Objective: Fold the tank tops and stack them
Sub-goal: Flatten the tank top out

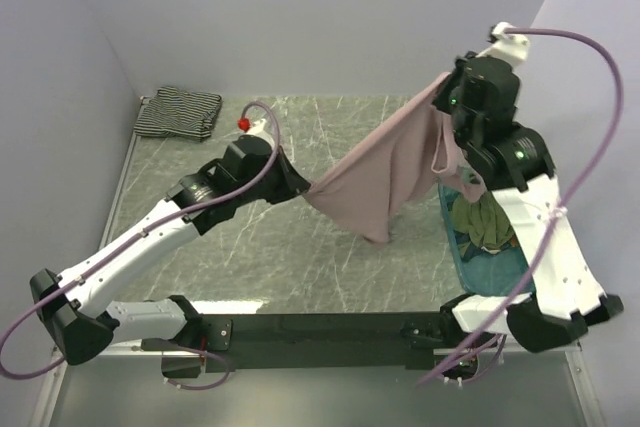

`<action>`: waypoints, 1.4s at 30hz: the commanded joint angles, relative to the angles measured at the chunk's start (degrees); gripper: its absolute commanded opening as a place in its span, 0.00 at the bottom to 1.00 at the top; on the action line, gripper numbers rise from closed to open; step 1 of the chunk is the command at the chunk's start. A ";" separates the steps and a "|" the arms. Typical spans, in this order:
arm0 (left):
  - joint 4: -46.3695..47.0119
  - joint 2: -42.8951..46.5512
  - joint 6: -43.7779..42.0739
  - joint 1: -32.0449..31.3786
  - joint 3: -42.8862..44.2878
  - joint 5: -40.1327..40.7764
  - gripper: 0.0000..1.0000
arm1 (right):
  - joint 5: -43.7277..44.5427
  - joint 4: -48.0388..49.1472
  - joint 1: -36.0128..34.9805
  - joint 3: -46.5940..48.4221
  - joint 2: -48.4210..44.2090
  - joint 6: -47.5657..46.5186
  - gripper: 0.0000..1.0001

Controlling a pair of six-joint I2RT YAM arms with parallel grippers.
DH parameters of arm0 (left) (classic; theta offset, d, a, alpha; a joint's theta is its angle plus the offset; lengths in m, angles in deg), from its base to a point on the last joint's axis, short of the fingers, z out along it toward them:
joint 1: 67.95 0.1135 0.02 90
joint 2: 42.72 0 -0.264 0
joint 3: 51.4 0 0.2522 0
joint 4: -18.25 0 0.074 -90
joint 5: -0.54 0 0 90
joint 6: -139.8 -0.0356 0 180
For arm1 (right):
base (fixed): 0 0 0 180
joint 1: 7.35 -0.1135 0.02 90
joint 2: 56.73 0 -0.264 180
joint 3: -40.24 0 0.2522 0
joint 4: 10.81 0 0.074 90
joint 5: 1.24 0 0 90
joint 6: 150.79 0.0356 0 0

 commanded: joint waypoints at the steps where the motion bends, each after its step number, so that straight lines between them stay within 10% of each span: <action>1: -0.53 4.48 0.43 4.61 0.05 1.39 0.01 | 0.67 2.09 0.58 2.20 1.64 -1.66 0.00; 7: -1.06 5.89 -2.29 17.01 -0.22 -4.61 0.01 | -1.09 2.80 0.58 -6.24 -3.01 -0.07 0.00; 23: -1.59 10.28 -5.30 15.70 -0.12 -11.54 0.01 | -3.29 3.14 0.58 -12.14 -13.49 -1.38 0.00; 33: 20.19 0.73 8.06 25.97 -24.45 -30.70 0.01 | -15.95 7.29 -0.55 7.09 28.10 -4.20 0.00; 42: 32.00 -6.25 10.98 36.34 -37.83 -36.60 0.01 | -18.32 -3.11 -7.32 43.60 65.71 -4.56 0.00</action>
